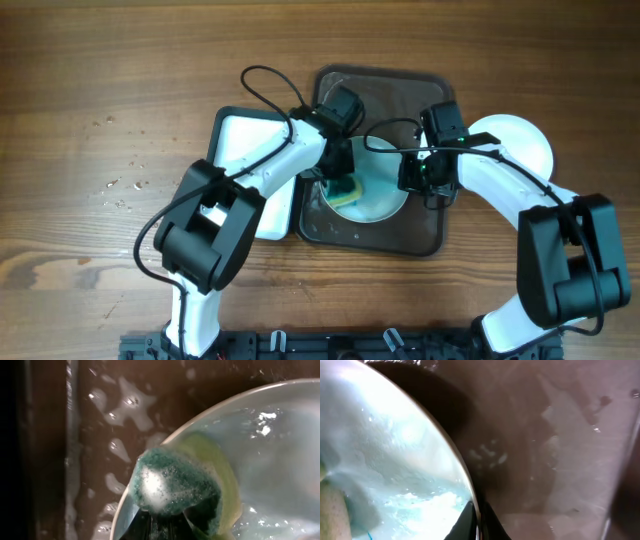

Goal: Clean dirty plates on tray and stack at the side
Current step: 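Scrub the plate with the sponge using the left gripper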

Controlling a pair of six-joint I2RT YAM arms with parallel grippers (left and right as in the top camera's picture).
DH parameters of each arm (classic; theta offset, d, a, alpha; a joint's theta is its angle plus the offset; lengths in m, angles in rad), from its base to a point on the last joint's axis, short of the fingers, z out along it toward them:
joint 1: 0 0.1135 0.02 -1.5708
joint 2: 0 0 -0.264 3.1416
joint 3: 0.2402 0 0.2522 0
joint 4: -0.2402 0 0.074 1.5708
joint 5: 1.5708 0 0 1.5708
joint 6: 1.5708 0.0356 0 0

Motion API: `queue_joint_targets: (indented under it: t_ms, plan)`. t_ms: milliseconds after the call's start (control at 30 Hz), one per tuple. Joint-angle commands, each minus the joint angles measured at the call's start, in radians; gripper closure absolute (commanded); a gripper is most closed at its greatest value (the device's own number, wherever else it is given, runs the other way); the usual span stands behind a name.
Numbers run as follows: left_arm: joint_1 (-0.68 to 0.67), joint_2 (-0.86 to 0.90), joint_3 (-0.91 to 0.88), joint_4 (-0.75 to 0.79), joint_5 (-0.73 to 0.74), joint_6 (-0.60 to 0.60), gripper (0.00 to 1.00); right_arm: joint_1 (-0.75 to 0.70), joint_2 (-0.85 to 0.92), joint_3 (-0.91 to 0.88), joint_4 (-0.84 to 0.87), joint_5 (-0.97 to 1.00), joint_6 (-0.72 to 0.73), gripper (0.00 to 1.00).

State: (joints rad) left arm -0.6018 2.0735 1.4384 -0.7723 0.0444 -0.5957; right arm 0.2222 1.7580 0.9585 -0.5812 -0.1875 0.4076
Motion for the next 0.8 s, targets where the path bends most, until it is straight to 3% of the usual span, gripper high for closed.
queue_joint_targets:
  t_ms: [0, 100, 200, 467, 633, 767]
  plan:
    - [0.056, 0.085, -0.066, 0.026, -0.142, 0.047, 0.96, -0.014, 0.046, -0.016, -0.023, 0.102, 0.017, 0.96]
    - [0.040, 0.085, -0.066, 0.165, 0.254, 0.068, 0.96, -0.014, 0.046, -0.016, -0.023, 0.102, 0.017, 0.96]
    - [-0.002, 0.087, -0.066, 0.305, 0.441, 0.066, 0.96, -0.014, 0.046, -0.016, -0.025, 0.102, 0.018, 0.96]
    - [-0.142, 0.087, -0.066, 0.407, 0.467, 0.064, 0.96, -0.014, 0.046, -0.016, -0.033, 0.102, 0.018, 0.96]
    - [-0.114, 0.087, -0.066, 0.310, 0.519, 0.122, 0.96, -0.014, 0.046, -0.016, -0.034, 0.102, 0.018, 0.96]
    - [-0.048, 0.087, -0.066, 0.177, 0.370, 0.194, 0.96, -0.014, 0.046, -0.016, -0.037, 0.101, 0.018, 0.96]
